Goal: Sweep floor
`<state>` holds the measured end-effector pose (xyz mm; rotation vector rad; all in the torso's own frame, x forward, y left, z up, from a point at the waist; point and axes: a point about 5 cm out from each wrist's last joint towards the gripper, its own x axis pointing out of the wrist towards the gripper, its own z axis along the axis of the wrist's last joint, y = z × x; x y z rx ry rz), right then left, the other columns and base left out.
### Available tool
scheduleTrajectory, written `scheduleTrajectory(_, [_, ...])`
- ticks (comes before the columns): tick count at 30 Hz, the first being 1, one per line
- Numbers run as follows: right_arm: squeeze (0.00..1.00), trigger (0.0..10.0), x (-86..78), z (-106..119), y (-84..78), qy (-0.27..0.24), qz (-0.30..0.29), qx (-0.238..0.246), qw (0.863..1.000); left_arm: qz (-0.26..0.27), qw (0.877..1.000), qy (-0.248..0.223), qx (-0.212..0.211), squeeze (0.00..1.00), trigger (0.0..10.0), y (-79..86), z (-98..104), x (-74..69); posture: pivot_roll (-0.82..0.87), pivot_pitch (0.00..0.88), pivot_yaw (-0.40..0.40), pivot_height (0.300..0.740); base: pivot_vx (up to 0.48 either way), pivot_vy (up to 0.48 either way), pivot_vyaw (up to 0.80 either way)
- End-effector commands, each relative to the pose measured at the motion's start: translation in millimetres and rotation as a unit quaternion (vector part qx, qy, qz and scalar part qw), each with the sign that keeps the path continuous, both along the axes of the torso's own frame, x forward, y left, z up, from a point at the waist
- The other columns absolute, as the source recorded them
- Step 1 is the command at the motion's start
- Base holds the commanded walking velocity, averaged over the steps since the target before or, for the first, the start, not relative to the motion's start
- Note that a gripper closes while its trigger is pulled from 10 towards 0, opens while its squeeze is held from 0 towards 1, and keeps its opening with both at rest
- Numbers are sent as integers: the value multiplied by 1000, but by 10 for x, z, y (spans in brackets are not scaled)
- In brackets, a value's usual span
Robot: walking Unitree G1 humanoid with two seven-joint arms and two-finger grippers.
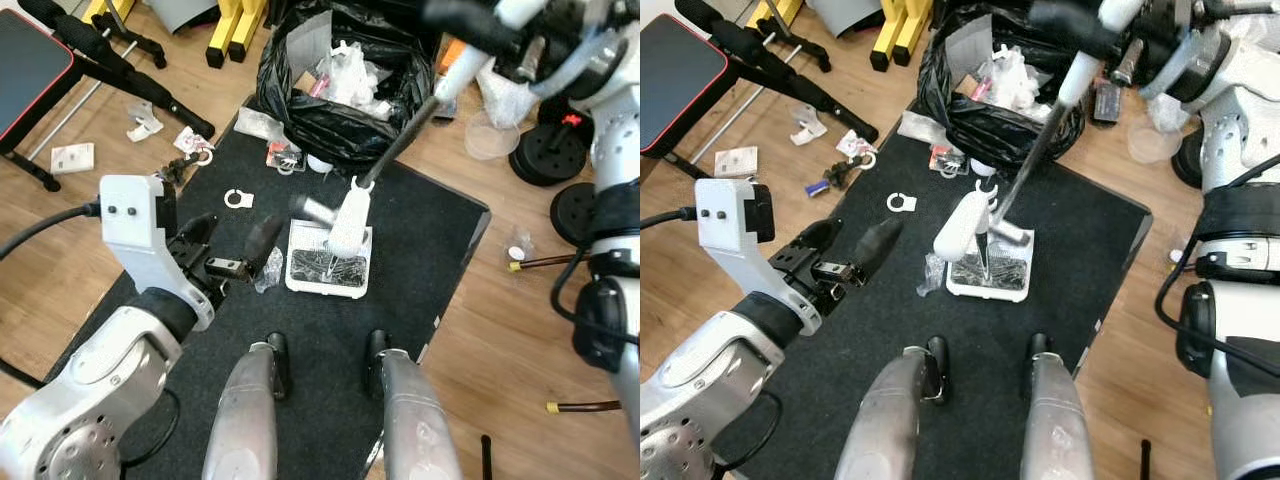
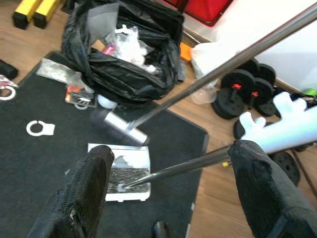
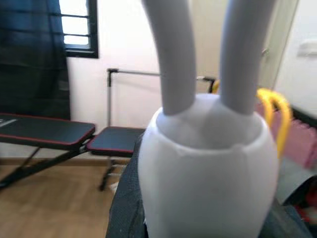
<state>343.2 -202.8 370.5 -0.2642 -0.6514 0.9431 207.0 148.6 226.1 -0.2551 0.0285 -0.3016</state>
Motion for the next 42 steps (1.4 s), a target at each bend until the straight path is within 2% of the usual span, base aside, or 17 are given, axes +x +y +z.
scheduleTrajectory(1, [0, 10000, -185, 262, 99, -48, 33, 19, 998, 14, 1000, 8, 12, 0, 10000, 33, -64, 59, 171, 291, -19, 740, 0, 0, 0])
scheduleTrajectory(4, [0, 10000, -258, 324, 175, -67, 43, 10, 997, 25, 1000, 4, 17, 0, 10000, 60, -66, 103, 171, 291, -19, 740, 0, 0, 533])
scheduleTrajectory(5, [27, 10000, -301, 354, 213, -79, 52, 13, 995, 33, 999, -2, 25, 0, 10000, 82, -63, 143, 165, 263, -21, 740, 0, 0, 800])
scheduleTrajectory(9, [31, 10000, -405, 435, 292, -103, 67, 26, 992, 47, 998, -11, 32, 0, 10000, 114, -57, 219, 157, 239, -19, 740, 0, 0, 798])
scheduleTrajectory(10, [31, 10000, -405, 435, 292, -103, 67, 26, 992, 47, 998, -11, 32, 0, 10000, 114, -57, 219, 157, 239, -19, 740, 0, 0, 794])
scheduleTrajectory(12, [35, 10000, -527, 533, 372, -130, 74, 42, 988, 46, 998, -19, 31, 0, 10000, 88, -63, 288, 147, 202, -14, 740, 0, 0, 794])
scheduleTrajectory(14, [27, 10000, -575, 572, 403, -136, 76, 49, 987, 43, 998, -22, 30, 0, 10000, 71, -65, 305, 147, 202, -14, 740, 0, 0, 794])
scheduleTrajectory(16, [12, 10000, -653, 554, 521, -137, 97, 48, 985, 40, 998, -27, 28, 0, 10000, 43, -72, 358, 133, 166, -12, 740, 0, 0, 794])
scheduleTrajectory(17, [12, 10000, -653, 554, 521, -137, 97, 48, 985, 40, 998, -27, 28, 0, 10000, 43, -72, 358, 133, 166, -12, 740, 0, 0, 794])
scheduleTrajectory(20, [4, 10000, -716, 429, 714, -119, 129, 41, 984, 40, 998, -41, 29, 0, 10000, 26, -72, 448, 119, 134, -15, 740, 0, 0, 792])
scheduleTrajectory(21, [4, 10000, -716, 429, 714, -119, 129, 41, 984, 40, 998, -41, 29, 0, 10000, 26, -72, 448, 119, 134, -15, 740, 0, 0, 788])
scheduleTrajectory(26, [0, 10000, -775, 284, 939, -99, 152, 44, 982, 45, 997, -57, 32, 0, 10000, 6, -95, 528, 114, 89, -28, 740, 0, 0, 788])
scheduleTrajectory(31, [0, 10000, -814, 238, 1054, -85, 164, 54, 981, 48, 996, -68, 36, 0, 10000, -3, -105, 581, 107, 67, -31, 740, 0, 0, 788])
scheduleTrajectory(32, [4, 10000, -829, 197, 1132, -75, 166, 56, 982, 50, 996, -71, 37, 0, 10000, 6, -115, 614, 98, 47, -30, 740, 0, 0, 788])
scheduleTrajectory(36, [0, 10000, -773, 34, 1289, -41, 146, 54, 987, 51, 995, -73, 39, 0, 10000, 5, -149, 657, 94, 35, -32, 740, 0, 0, 778])
scheduleTrajectory(40, [0, 10000, -723, -335, 1465, 11, 101, 37, 994, 51, 995, -74, 46, 0, 10000, 3, -199, 681, 93, 18, -35, 740, 0, 0, 772])
scheduleTrajectory(42, [0, 10000, -711, -416, 1487, 24, 89, 33, 995, 52, 995, -72, 48, 0, 10000, 10, -221, 682, 93, 16, -38, 740, 0, 0, 769])
